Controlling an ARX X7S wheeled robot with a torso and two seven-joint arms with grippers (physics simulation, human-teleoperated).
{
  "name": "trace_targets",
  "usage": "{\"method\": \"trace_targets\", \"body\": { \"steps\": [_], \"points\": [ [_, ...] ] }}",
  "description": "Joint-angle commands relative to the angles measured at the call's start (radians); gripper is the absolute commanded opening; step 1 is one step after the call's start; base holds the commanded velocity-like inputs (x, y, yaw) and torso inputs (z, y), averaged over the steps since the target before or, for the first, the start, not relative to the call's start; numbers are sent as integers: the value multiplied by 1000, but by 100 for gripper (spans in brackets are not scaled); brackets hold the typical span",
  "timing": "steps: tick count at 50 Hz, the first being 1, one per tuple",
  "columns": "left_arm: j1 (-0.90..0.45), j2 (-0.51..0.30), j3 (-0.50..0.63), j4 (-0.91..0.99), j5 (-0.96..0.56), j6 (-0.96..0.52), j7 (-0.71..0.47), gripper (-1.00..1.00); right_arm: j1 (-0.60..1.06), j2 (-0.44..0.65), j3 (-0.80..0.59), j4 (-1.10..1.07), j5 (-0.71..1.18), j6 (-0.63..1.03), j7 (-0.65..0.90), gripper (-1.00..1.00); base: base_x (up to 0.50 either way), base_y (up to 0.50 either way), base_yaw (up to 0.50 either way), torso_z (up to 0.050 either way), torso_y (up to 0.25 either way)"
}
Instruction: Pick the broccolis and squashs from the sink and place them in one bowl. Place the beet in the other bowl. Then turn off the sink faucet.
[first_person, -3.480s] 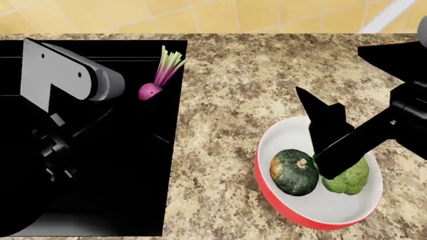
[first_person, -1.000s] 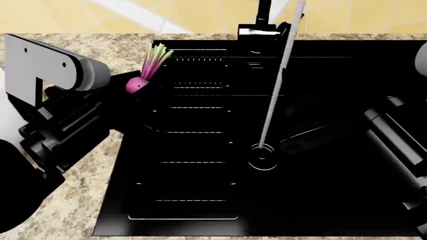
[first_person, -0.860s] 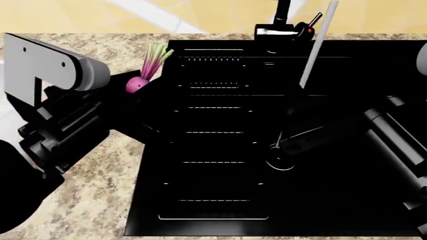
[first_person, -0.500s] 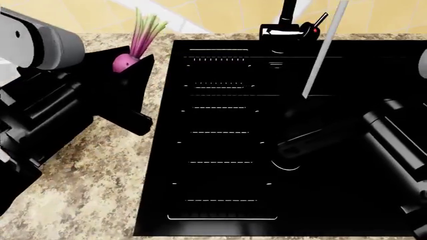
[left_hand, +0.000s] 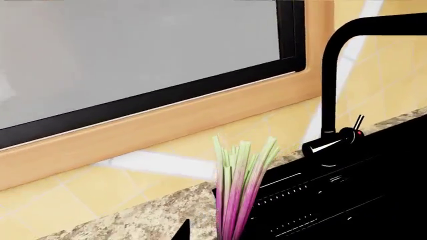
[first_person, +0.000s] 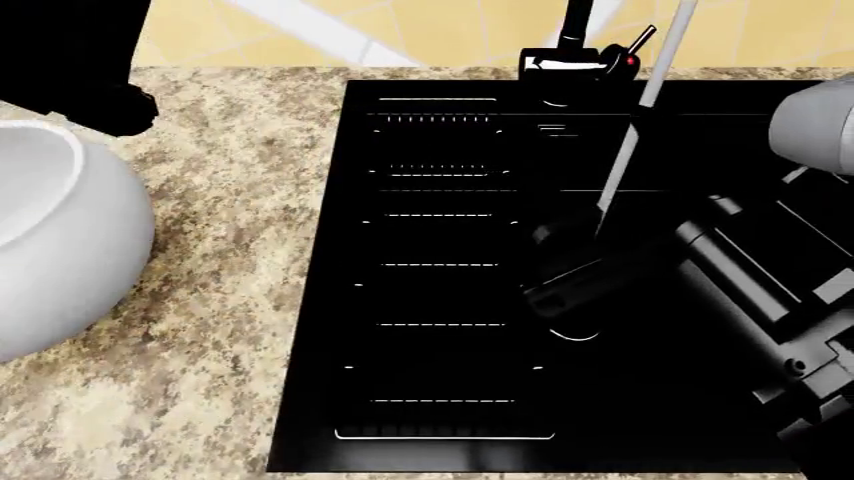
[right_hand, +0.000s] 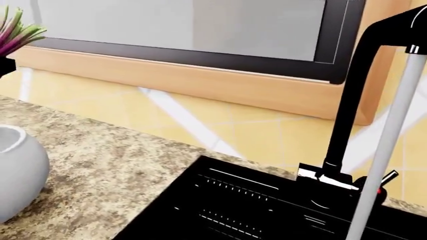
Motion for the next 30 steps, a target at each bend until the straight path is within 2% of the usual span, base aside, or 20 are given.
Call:
{"method": "trace_targets", "body": {
  "steps": [1,22,30],
  "points": [
    [-95,-60,47,-122,-50,-98,1,-100,-41,-8,0,18,-48,-22,-49,100,0,0,0,0,10],
    [-93,-264,49,-74,-254,-122,-64,-100,-47,-45,-8,65,-78,-12,-112,100,0,0,0,0,0],
    [-27,-371,26,-8,-312,-78,-50,-100,-59,-61,-12,84,-101,-16,-145,100,0,0,0,0,0]
  ]
}}
